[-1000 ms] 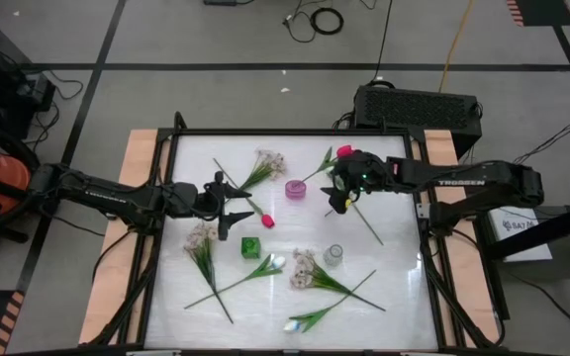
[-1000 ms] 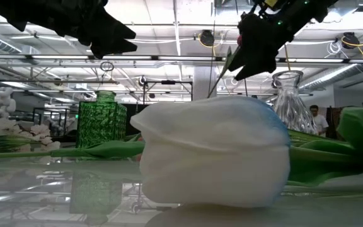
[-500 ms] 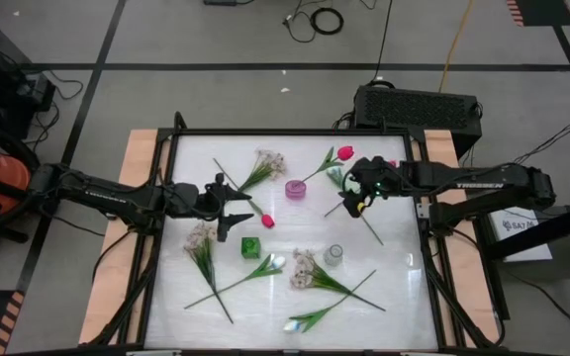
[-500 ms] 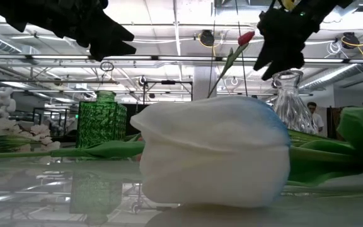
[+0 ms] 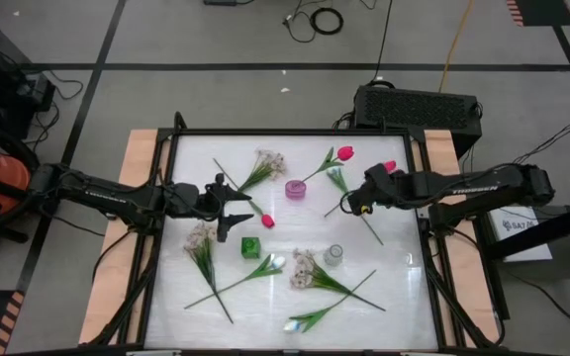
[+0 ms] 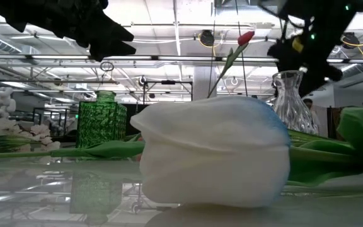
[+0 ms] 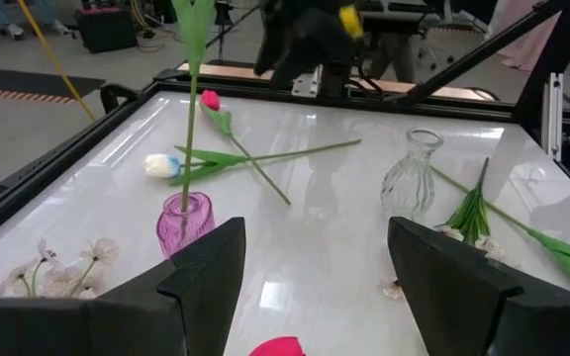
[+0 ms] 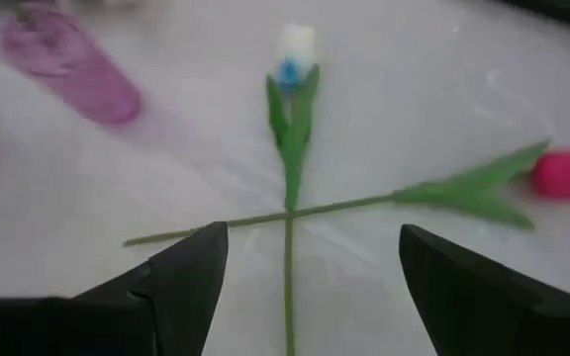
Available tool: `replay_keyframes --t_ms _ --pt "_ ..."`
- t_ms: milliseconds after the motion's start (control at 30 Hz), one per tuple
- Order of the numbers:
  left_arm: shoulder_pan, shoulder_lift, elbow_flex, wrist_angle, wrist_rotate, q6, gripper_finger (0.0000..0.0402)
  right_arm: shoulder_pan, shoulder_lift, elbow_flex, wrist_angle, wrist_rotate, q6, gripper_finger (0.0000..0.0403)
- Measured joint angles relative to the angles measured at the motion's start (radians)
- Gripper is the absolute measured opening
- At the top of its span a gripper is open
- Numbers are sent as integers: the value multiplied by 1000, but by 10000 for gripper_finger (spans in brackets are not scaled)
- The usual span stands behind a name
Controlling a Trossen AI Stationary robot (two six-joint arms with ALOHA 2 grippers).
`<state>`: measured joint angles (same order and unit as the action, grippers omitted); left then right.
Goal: Sort flowers into vase by color
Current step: Put the right red flower into the purple vase
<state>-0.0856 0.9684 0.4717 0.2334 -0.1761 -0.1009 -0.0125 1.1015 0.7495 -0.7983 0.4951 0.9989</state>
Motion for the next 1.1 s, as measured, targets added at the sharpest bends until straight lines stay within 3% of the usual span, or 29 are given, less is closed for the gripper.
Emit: replay_keyframes --t_ms 167,367,500,667,900,1100 --pt "0 0 0 0 0 0 256 26 1 -187 219 4 160 290" --pt "0 0 0 2 -1 2 256 23 1 -332 414 137 302 289" --pt "0 0 0 24 -4 9 256 10 1 -357 501 207 294 274" --pt "0 0 0 51 -7 10 256 -16 19 -368 528 213 283 247" --pt "1 0 0 49 -15 32 256 -28 125 -373 581 222 389 216" --pt "1 0 0 43 -15 36 256 -40 225 -371 709 236 360 210"
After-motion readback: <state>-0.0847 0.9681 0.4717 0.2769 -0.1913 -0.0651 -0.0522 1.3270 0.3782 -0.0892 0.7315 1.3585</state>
